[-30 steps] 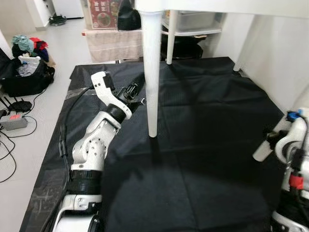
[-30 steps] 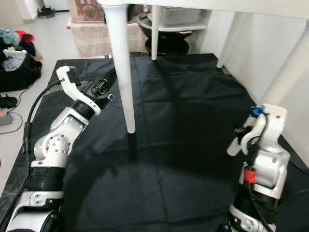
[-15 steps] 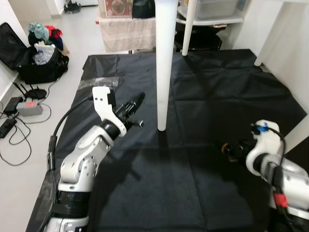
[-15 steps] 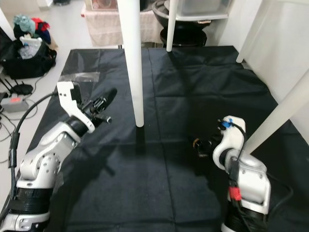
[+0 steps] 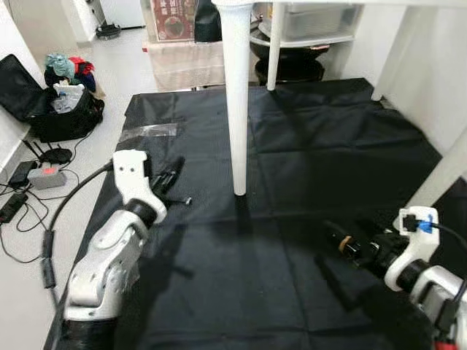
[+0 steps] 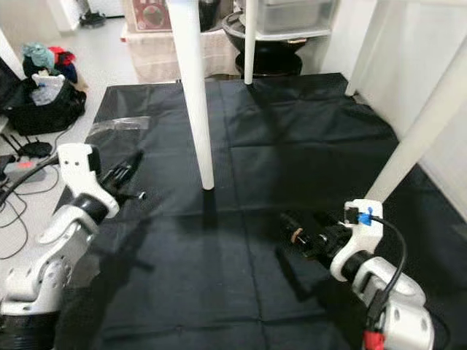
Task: Building children table
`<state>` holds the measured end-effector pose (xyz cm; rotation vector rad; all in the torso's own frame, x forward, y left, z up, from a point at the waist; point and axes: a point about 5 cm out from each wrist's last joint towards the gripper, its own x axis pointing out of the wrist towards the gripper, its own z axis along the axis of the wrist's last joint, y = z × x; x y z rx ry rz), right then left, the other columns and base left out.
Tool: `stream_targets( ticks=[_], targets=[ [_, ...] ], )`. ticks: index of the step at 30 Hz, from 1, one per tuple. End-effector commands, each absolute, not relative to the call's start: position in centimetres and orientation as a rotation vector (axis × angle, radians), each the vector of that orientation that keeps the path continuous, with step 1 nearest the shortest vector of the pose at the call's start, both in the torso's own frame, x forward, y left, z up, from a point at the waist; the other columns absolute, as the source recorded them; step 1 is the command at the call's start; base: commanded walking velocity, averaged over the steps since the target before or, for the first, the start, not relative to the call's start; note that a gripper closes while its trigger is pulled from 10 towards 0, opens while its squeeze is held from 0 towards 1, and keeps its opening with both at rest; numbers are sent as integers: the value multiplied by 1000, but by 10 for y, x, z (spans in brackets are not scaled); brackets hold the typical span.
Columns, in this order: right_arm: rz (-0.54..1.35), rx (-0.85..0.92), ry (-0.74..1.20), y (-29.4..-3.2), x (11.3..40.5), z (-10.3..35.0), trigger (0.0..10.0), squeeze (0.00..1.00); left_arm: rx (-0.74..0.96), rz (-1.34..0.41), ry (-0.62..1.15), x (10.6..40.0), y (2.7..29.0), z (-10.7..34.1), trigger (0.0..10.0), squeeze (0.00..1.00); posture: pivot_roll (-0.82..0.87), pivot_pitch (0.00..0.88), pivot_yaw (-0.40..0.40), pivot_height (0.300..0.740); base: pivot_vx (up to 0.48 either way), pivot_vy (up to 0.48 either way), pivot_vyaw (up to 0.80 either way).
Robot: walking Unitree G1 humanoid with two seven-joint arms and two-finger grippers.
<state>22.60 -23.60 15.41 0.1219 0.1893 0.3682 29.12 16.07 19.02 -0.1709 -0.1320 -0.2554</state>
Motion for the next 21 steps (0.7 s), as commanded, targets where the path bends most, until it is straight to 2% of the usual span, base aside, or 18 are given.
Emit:
stream_targets(
  ticks=[1, 2, 3, 6, 7, 9, 12, 21],
  targets=[
    [404, 143, 118, -223, 231, 162, 10000, 0, -111, -211, -88, 287, 164, 180, 10000, 0, -121, 5, -7, 740, 0, 0, 0],
    [435, 190, 85, -213, 238, 165, 10000, 0, -71, -183, -54, 285, 165, 169, 10000, 0, -119, 0, -8, 740, 0, 0, 0],
    [435, 190, 85, -213, 238, 165, 10000, 0, -71, -183, -54, 285, 165, 169, 10000, 0, -119, 0, -8, 740, 0, 0, 0],
    [518, 297, 60, -181, 250, 164, 10000, 0, 0, -156, 18, 276, 161, 145, 10000, 0, -121, 0, -9, 740, 0, 0, 0],
    [518, 297, 60, -181, 250, 164, 10000, 0, 0, -156, 18, 276, 161, 145, 10000, 0, -121, 0, -9, 740, 0, 0, 0],
    [563, 345, 49, -163, 253, 161, 10000, 0, 7, -153, 43, 271, 157, 137, 10000, 0, -120, 0, -10, 740, 0, 0, 0],
    [587, 348, 35, -149, 259, 161, 10000, 0, 32, -121, 52, 267, 157, 132, 10000, 0, -116, 0, -11, 740, 0, 0, 0],
    [536, 266, 141, -132, 270, 132, 10000, 0, -11, -31, 83, 254, 162, 117, 10000, 0, -92, 0, -23, 740, 0, 0, 0]
  ],
)
